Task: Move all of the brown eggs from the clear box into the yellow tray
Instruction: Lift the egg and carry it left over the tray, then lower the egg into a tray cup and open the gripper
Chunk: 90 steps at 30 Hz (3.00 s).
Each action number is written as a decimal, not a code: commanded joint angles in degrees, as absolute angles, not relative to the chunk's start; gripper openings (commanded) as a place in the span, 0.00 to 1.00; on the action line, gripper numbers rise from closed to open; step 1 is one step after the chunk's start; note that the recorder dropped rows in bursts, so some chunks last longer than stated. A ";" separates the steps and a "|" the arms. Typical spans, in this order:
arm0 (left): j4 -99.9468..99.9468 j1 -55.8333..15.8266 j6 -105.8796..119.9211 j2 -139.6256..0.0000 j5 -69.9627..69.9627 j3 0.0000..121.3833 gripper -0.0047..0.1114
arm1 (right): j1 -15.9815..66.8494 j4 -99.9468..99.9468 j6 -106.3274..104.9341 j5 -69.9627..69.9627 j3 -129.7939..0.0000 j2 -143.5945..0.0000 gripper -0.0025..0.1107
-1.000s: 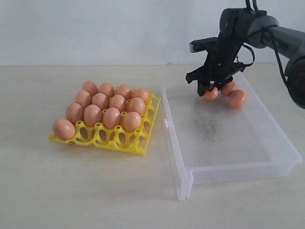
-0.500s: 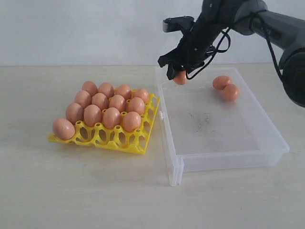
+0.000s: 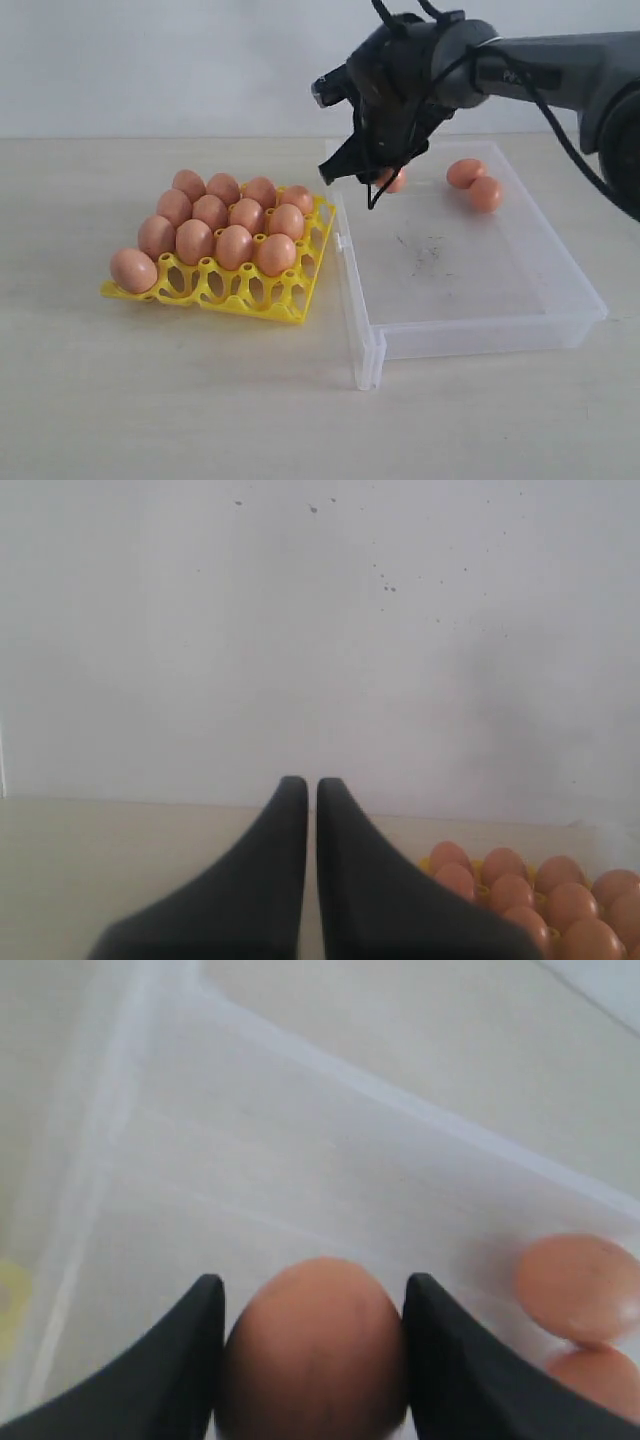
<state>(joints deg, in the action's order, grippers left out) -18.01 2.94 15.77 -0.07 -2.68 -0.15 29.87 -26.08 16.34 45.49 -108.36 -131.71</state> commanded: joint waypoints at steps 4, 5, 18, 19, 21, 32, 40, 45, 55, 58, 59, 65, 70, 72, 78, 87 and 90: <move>-18.28 2.71 15.97 0.00 -3.00 0.00 0.07 | 26.76 -27.58 28.29 -6.64 -82.92 -123.60 0.02; -18.28 2.71 15.97 0.00 -3.00 0.00 0.07 | 26.13 -27.58 28.29 -12.88 -79.70 -122.84 0.02; -18.28 2.71 15.97 0.00 -3.00 0.00 0.07 | 22.32 -65.25 45.21 -69.96 -65.45 -120.63 0.02; -18.28 2.71 15.97 0.00 -3.00 0.00 0.07 | 22.32 -67.23 45.88 -69.96 -65.45 -120.63 0.02; -18.28 2.71 15.97 0.00 -3.00 0.00 0.07 | 22.50 -69.43 47.06 -69.96 -65.45 -120.63 0.02; -18.28 2.71 15.97 0.00 -3.00 0.00 0.07 | 34.60 -72.58 49.02 -54.02 -69.72 -120.63 0.02; -18.28 2.71 15.97 0.00 -3.00 0.00 0.07 | 40.15 -71.94 50.83 -43.04 -76.52 -123.81 0.02; -18.28 2.71 15.97 0.00 -3.00 0.00 0.07 | 40.43 -71.83 54.94 -43.06 -80.28 -128.44 0.02; -18.28 2.71 15.97 0.00 -3.00 0.00 0.07 | 41.18 -71.83 54.85 -33.85 -86.98 -132.43 0.02; -18.28 2.71 15.97 0.00 -3.00 0.00 0.07 | 41.18 -71.83 54.85 -30.97 -88.06 -133.16 0.02; -18.28 2.71 15.97 0.00 -3.00 0.00 0.07 | 41.18 -71.80 55.20 -30.63 -88.05 -133.42 0.02; -18.28 2.71 15.97 0.00 -3.00 0.00 0.07 | 41.18 -71.80 54.90 -30.43 -88.08 -133.39 0.02; -18.28 2.71 15.97 0.00 -3.00 0.00 0.07 | 41.18 -71.80 56.01 -27.48 -88.08 -133.39 0.02; -18.28 2.71 15.97 0.00 -3.00 0.00 0.07 | 41.18 -71.80 56.41 -27.16 -88.08 -133.39 0.04; -18.28 2.71 15.97 0.00 -3.00 0.00 0.07 | 41.18 -71.80 56.41 -26.57 -88.08 -133.39 0.35; -18.28 2.71 15.97 0.00 -3.00 0.00 0.07 | 41.18 -71.80 56.41 -25.01 -88.08 -132.91 0.50; -18.28 2.71 15.97 0.00 -3.00 0.00 0.07 | 41.18 -71.80 56.41 -24.74 -88.08 -132.21 0.50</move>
<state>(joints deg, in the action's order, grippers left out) -18.01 2.94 15.77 -0.07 -2.68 -0.15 41.61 -71.85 56.13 -26.42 -87.84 -133.62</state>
